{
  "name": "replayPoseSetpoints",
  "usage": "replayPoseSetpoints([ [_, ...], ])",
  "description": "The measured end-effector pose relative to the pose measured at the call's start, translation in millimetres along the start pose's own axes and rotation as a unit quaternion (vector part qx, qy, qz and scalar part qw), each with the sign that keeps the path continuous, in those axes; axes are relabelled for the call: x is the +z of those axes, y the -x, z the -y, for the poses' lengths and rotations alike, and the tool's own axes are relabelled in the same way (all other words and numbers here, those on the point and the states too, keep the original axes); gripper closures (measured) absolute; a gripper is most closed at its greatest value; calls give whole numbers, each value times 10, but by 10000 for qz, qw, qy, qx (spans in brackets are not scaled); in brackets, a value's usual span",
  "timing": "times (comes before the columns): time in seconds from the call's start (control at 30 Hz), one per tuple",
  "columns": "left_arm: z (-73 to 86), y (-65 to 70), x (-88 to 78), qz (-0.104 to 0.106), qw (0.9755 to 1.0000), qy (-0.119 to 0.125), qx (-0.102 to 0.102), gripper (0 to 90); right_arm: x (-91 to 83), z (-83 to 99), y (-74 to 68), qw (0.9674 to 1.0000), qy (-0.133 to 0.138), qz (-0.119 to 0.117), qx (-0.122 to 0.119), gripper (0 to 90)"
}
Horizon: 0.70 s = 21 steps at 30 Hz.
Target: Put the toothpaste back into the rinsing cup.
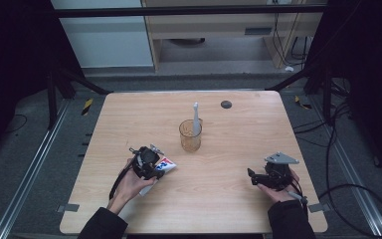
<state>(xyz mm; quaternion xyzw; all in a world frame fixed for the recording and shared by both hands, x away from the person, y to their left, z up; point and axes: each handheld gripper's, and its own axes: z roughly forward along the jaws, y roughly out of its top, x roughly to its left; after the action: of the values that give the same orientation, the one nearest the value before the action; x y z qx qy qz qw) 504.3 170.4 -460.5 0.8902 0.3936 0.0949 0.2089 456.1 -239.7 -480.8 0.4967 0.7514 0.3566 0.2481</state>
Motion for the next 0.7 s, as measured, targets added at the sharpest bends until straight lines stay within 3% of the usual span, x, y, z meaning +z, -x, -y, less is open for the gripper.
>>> replayPoseSetpoints([
  [0.13,9,1,-65,-20,9999,168,-32,678,-6,2,1,10000,-9,2,16,162],
  [0.27,1,3,-199,-36,9985,527,-120,683,-8,2,3,10000,4,11,6,162],
  [0.37,-8,13,-315,-61,9961,857,-193,684,-14,1,4,10000,20,5,5,162],
  [0.5,-28,8,-433,-123,9923,1207,-268,684,-11,0,10,10000,40,43,25,164],
  [0.63,-82,-34,-556,-300,9868,1545,-375,684,-27,-4,16,9999,108,78,50,165],
  [0.7,-126,-47,-615,-387,9819,1808,-423,684,-28,-1,17,9999,105,75,54,165],
])
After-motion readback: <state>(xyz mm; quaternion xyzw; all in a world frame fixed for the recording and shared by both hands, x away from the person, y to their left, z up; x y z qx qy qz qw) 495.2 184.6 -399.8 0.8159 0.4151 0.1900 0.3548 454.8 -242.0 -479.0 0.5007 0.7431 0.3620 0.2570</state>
